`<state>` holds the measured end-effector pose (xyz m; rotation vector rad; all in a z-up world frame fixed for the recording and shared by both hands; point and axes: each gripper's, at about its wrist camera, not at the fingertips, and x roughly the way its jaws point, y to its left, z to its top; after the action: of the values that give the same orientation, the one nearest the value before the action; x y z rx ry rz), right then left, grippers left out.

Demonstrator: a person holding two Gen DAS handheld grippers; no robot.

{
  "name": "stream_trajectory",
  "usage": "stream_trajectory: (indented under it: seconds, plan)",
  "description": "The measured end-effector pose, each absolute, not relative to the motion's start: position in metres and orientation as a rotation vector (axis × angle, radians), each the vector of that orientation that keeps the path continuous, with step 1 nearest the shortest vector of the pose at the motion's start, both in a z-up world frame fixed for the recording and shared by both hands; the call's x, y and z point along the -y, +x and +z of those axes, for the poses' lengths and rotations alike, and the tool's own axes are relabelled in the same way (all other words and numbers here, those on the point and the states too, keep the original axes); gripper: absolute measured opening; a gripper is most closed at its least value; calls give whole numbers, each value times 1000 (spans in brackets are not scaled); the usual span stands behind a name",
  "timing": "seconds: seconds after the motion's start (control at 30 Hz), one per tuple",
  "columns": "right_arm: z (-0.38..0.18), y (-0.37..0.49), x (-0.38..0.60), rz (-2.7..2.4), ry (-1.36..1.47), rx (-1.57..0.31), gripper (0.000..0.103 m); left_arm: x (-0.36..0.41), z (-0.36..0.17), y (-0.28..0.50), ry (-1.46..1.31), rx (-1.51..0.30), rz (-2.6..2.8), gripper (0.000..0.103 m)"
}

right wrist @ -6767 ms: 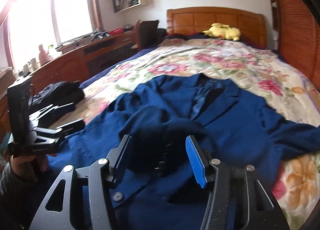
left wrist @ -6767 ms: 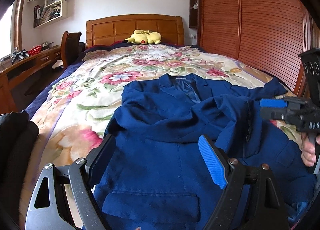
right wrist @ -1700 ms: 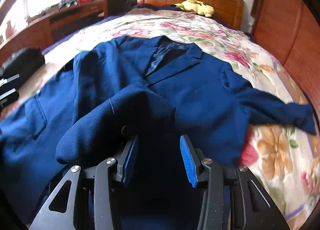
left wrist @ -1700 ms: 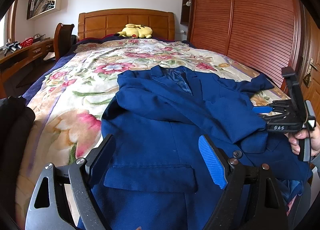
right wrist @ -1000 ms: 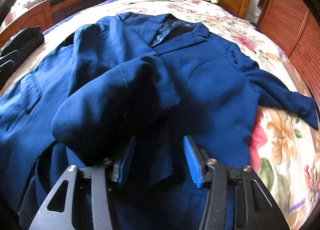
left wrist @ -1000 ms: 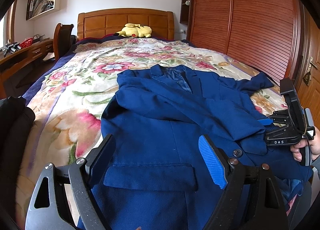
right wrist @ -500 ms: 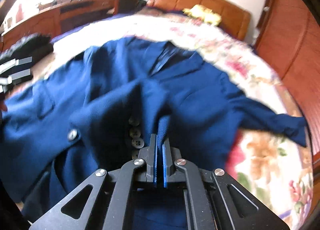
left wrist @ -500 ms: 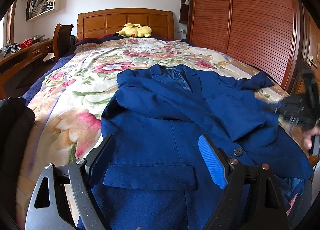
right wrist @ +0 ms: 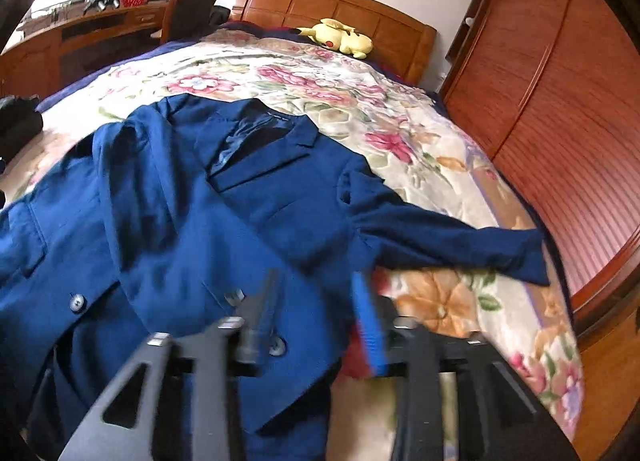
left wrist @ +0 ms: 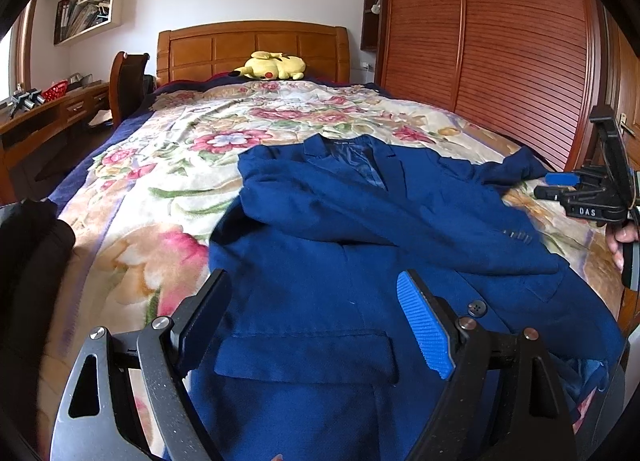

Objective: Fold large clothes
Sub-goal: 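Grasp the jacket front edge with the right tool and tug it flat, then close the left tool on the jacket's side edge, tug it flat, then open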

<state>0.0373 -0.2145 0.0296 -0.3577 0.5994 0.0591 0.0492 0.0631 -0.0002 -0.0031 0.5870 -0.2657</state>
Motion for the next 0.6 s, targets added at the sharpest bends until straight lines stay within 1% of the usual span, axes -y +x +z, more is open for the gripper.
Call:
stream_trajectory:
  seconds: [0.03,0.23,0.6]
  plan:
    - [28,38,214,69,-343,-599,58,-66,1,49,-8,-585,-263,85]
    - [10,43,233,161,-271,-638,59,-78,0,52,-23,-594,-238,85]
    - [-39,68,244,219,-274,-688,59,-89,5,55,-47,-599,-236,85]
